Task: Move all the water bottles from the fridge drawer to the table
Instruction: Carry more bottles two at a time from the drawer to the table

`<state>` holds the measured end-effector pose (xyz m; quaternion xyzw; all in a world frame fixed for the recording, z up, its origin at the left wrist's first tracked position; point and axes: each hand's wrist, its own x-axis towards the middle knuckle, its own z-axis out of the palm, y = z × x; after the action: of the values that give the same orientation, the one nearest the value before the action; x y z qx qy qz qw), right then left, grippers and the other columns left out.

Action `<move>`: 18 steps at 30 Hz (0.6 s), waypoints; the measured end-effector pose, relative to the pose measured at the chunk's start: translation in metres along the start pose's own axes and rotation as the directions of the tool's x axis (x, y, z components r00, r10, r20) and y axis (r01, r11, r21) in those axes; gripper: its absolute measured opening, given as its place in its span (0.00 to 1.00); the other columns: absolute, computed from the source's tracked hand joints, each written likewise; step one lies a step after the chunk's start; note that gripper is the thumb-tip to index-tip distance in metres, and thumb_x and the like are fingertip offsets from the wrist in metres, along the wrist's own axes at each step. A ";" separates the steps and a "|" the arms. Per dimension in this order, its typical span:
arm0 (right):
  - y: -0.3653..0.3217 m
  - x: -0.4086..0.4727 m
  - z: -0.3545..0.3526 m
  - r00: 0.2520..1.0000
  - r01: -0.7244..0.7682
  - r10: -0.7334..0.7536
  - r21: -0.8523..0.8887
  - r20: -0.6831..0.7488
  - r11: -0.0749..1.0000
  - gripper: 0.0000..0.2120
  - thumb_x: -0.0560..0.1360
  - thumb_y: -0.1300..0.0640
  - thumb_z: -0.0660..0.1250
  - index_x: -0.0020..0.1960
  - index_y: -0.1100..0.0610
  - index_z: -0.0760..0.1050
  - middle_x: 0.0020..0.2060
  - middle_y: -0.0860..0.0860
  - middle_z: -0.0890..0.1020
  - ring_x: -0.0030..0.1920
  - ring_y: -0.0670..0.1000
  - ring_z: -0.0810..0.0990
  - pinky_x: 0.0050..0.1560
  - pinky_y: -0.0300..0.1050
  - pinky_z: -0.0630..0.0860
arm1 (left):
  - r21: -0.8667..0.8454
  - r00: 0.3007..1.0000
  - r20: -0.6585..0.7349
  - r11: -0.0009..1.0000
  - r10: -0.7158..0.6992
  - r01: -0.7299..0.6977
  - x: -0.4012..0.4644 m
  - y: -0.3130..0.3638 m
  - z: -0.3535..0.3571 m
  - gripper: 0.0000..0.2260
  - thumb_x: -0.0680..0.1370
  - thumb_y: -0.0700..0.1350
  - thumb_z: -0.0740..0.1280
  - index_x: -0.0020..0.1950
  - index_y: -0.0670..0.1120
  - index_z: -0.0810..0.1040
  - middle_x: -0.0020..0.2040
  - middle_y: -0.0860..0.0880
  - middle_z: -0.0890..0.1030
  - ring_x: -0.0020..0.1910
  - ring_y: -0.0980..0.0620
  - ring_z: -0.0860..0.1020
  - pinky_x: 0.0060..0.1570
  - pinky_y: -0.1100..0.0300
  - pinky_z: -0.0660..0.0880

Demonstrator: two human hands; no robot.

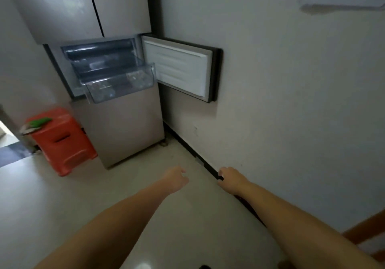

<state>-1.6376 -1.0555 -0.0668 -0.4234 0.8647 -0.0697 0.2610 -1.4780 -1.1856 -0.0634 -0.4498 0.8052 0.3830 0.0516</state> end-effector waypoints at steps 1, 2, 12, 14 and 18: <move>-0.004 0.023 -0.013 1.000 0.020 -0.020 -0.016 0.000 1.000 0.17 0.79 0.55 0.59 0.66 0.60 0.69 0.63 0.59 0.72 0.60 0.58 0.74 0.57 0.45 0.71 | 0.001 1.000 -0.024 1.000 -0.008 0.008 0.017 0.008 -0.012 0.16 0.78 0.43 0.64 0.66 0.41 0.72 0.64 0.43 0.73 0.62 0.46 0.75 0.59 0.61 0.71; -0.008 0.040 -0.024 0.999 0.035 -0.035 -0.031 0.000 0.999 0.17 0.80 0.55 0.59 0.65 0.60 0.69 0.63 0.59 0.72 0.60 0.58 0.74 0.57 0.46 0.72 | 0.012 0.999 -0.045 1.000 -0.009 0.010 0.031 0.015 -0.023 0.18 0.78 0.44 0.64 0.67 0.42 0.72 0.66 0.43 0.73 0.64 0.46 0.73 0.61 0.61 0.69; -0.084 0.202 -0.074 0.973 0.223 -0.213 -0.122 0.089 0.967 0.18 0.79 0.54 0.60 0.66 0.61 0.69 0.63 0.59 0.72 0.60 0.58 0.74 0.59 0.48 0.73 | 0.001 0.984 -0.152 0.995 -0.097 0.099 0.139 0.005 -0.105 0.18 0.78 0.45 0.63 0.68 0.43 0.72 0.67 0.43 0.73 0.64 0.47 0.73 0.58 0.63 0.68; -0.112 0.234 -0.076 0.961 0.263 -0.249 -0.122 0.118 0.957 0.17 0.79 0.54 0.60 0.65 0.60 0.70 0.62 0.58 0.73 0.58 0.56 0.75 0.56 0.47 0.73 | 0.005 0.979 -0.167 0.993 -0.117 0.120 0.161 -0.007 -0.127 0.18 0.78 0.44 0.63 0.68 0.43 0.72 0.67 0.43 0.73 0.64 0.47 0.73 0.58 0.62 0.69; -0.168 0.302 -0.080 0.947 0.313 -0.297 -0.142 0.122 0.939 0.07 0.78 0.54 0.61 0.53 0.56 0.72 0.56 0.57 0.74 0.52 0.56 0.75 0.49 0.46 0.70 | 0.022 0.975 -0.197 0.993 -0.106 0.113 0.217 -0.031 -0.181 0.17 0.77 0.43 0.63 0.65 0.42 0.74 0.64 0.43 0.75 0.61 0.46 0.75 0.57 0.60 0.71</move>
<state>-1.7136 -1.4018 -0.0593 -0.5748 0.7774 -0.0186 0.2548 -1.5355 -1.4633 -0.0470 -0.5281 0.7865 0.3202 0.0008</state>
